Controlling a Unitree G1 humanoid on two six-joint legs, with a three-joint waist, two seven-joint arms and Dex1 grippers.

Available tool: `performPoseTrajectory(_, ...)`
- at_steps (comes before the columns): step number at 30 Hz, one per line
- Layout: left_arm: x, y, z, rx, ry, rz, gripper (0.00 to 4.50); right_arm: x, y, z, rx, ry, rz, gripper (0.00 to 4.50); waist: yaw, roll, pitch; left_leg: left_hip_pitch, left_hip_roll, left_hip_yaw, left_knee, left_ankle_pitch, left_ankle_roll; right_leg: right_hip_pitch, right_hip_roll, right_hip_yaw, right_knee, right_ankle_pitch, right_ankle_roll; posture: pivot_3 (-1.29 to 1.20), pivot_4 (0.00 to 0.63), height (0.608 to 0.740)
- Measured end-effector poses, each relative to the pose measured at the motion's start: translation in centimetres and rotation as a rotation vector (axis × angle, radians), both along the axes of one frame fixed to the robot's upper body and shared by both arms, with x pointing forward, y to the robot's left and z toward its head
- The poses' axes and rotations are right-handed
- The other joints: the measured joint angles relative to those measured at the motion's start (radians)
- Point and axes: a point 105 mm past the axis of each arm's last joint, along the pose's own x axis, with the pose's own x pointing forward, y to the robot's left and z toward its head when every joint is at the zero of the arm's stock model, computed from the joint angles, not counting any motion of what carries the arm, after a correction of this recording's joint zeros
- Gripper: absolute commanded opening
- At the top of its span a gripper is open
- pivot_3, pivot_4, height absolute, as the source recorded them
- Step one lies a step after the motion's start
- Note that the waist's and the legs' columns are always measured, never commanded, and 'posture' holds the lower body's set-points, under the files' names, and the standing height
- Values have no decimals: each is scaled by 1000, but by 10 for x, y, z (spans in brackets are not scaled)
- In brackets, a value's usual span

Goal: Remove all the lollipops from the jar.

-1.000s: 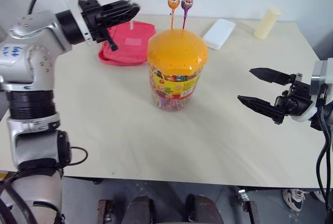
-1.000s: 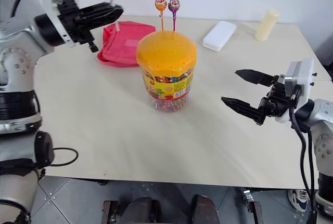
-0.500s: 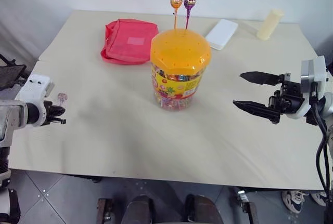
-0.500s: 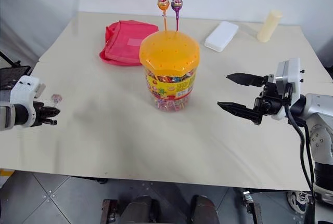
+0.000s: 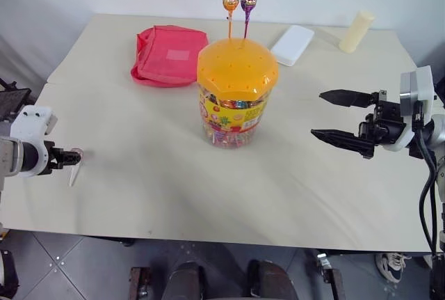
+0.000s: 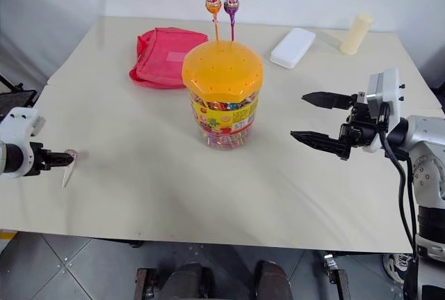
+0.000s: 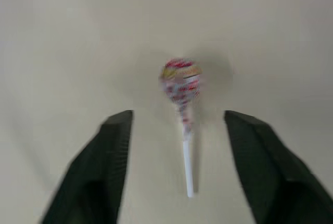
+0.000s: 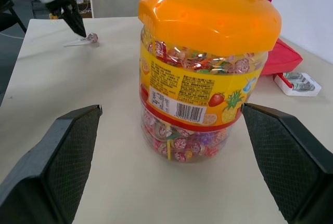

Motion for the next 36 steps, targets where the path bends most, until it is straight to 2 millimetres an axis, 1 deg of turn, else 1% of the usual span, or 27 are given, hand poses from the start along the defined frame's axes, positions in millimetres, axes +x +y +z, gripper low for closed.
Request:
performPoseTrajectory(2, 2, -10, 22, 9, -47, -57, 4367, 1, -2, 2, -11, -3, -7, 4500, 1, 0, 0, 0, 0, 0, 0, 0, 0, -1, 0, 0, 0, 0, 0, 0, 150, 740)
performPoseTrajectory(3, 2, -14, 33, 19, -73, -79, 4486, 1, -2, 3, -16, -7, -6, 4500, 0, 0, 0, 0, 0, 1, 0, 0, 0, -1, 0, 1, 0, 0, 0, 0, 150, 740)
performPoseTrajectory(6, 10, -26, 55, 13, -152, -142, 4486, 2, -6, 5, -33, -10, -14, 4500, 0, 0, 0, 0, 0, 1, 0, 0, 0, -1, 0, 1, 0, 0, 0, 0, 150, 740)
performPoseTrajectory(8, 24, -42, 75, 4, -264, -224, 4486, 3, -8, 6, -30, -8, -24, 4500, 3, 0, 0, -1, 0, 1, 1, 0, 0, -1, 0, 1, 1, 0, 0, 0, 150, 740)
performPoseTrajectory(9, 33, -53, 86, -17, -343, -287, 4486, 3, -9, 7, -24, -13, -31, 4500, 6, 0, 0, -1, -1, 1, 1, 0, 0, -1, 0, 1, 1, 0, 0, 0, 150, 740)
performPoseTrajectory(11, 47, -74, 102, -28, -473, -408, 4486, 3, -12, 10, -12, -22, -46, 4500, 6, 0, 0, -1, -1, 1, 1, 0, 0, -1, 0, 1, 1, 0, 0, 0, 150, 740)
performPoseTrajectory(13, 62, -100, 112, -58, -636, -569, 4486, 3, -15, 15, 11, -36, -69, 4500, 3, 0, 0, -1, -1, 1, 1, 0, 0, -1, 0, 1, 1, 0, 0, 0, 150, 740)
performPoseTrajectory(15, 74, -128, 121, -122, -775, -713, 4486, 3, -18, 23, 54, -57, -98, 4500, 2, 0, 0, -3, -1, 1, 3, 0, 0, -3, 0, 0, 2, 0, 0, 0, 150, 740)
performPoseTrajectory(16, 78, -139, 125, -156, -824, -765, 4486, 3, -18, 27, 88, -69, -112, 4500, 1, 0, 0, -3, -1, 1, 3, 0, 0, -3, 0, 0, 2, 0, 0, 0, 150, 740)
performPoseTrajectory(20, 89, -171, 143, -239, -957, -932, 4486, 0, -21, 41, 178, -94, -152, 4500, -1, 0, 0, -5, -1, 4, 2, 0, 0, -8, 0, -1, 4, 0, 0, 0, 150, 740)
performPoseTrajectory(23, 102, -189, 150, -305, -1004, -1003, 4486, -6, -22, 45, 204, -108, -173, 4500, 0, 0, 0, -6, -1, 5, 2, 0, 0, -10, -1, -1, 5, 0, 0, 0, 150, 740)
performPoseTrajectory(27, 120, -212, 154, -387, -994, -1054, 4486, -15, -22, 53, 234, -128, -198, 4500, 1, -1, 0, -8, -2, 6, 3, 0, 1, -11, -1, -2, 5, 0, 0, 0, 150, 740)
performPoseTrajectory(30, 125, -222, 153, -411, -973, -1089, 4486, -20, -23, 55, 253, -127, -221, 4500, -1, -1, 0, -8, -1, 6, 2, 0, 1, -12, -1, -2, 5, 0, 0, 0, 150, 740)
performPoseTrajectory(32, 129, -225, 150, -425, -956, -1094, 4486, -22, -28, 53, 261, -111, -250, 4500, -3, -1, 0, -8, -1, 6, 2, 0, 1, -12, -1, -2, 5, 0, 0, 0, 150, 740)
performPoseTrajectory(34, 132, -232, 147, -440, -928, -1103, 4486, -25, -32, 49, 260, -102, -280, 4500, -2, -1, 0, -9, -2, 6, 2, 0, 1, -12, -1, -2, 5, 0, 0, 0, 150, 740)
performPoseTrajectory(36, 134, -242, 142, -441, -893, -1123, 4082, -28, -35, 47, 258, -104, -301, 4500, 0, -1, 0, -9, -2, 6, 3, 0, 1, -13, -1, -2, 5, 0, 0, 0, 150, 740)
